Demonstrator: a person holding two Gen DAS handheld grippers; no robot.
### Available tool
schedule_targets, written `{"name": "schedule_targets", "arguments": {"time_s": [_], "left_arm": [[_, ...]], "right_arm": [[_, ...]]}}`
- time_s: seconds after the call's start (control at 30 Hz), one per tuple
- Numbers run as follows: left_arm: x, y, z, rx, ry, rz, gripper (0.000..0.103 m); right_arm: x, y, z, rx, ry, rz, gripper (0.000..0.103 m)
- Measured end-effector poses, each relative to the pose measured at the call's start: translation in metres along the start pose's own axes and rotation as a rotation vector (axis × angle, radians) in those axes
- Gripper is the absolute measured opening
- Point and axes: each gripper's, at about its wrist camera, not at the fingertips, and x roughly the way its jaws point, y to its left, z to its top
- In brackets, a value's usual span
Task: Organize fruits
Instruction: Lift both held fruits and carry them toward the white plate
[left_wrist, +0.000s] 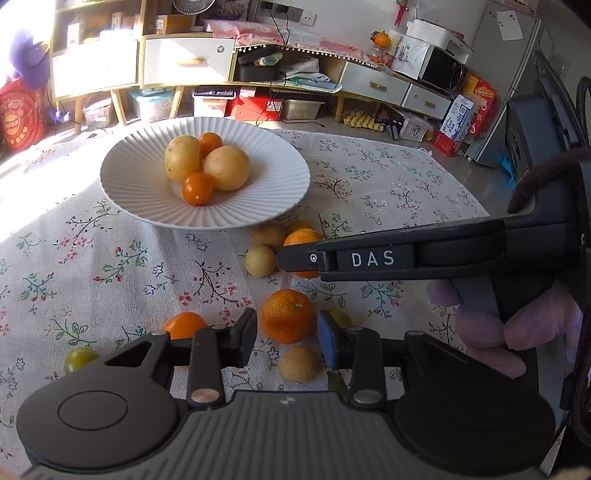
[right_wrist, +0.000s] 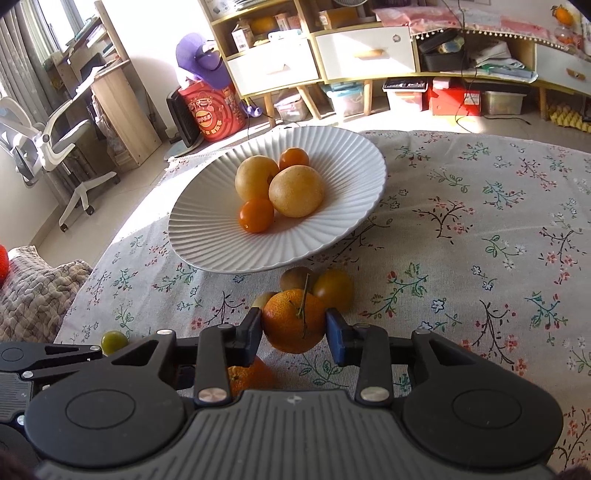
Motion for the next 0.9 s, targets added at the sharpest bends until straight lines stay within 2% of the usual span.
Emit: {"name": "schedule_targets", "arguments": {"time_s": [0.17, 0.5, 0.63, 0.9], "left_arm": [[0.017, -0.002, 0.003, -0.021, 0.033, 0.000, 0.025], [0.021, 0.001, 0.005, -0.068, 0.023, 0.000, 0.032], [0.021, 0.002, 0.006, -0.064, 0.025, -0.016, 0.036], [0.020, 0.003, 0.004, -0.052, 0.021, -0.066, 0.036]], "right_arm": [[-0.001, -0.001, 0.000, -0.001, 0.009, -0.008, 0.034], [-0.010, -0.007, 0.002, 0.010, -0.001, -0.019, 0.034], [-0.017, -0.007, 0.006, 0.016, -0.021, -0.008, 0.033], [-0.030, -0.008, 0.011, 0.018, -0.040, 0.010, 0.034]]}}
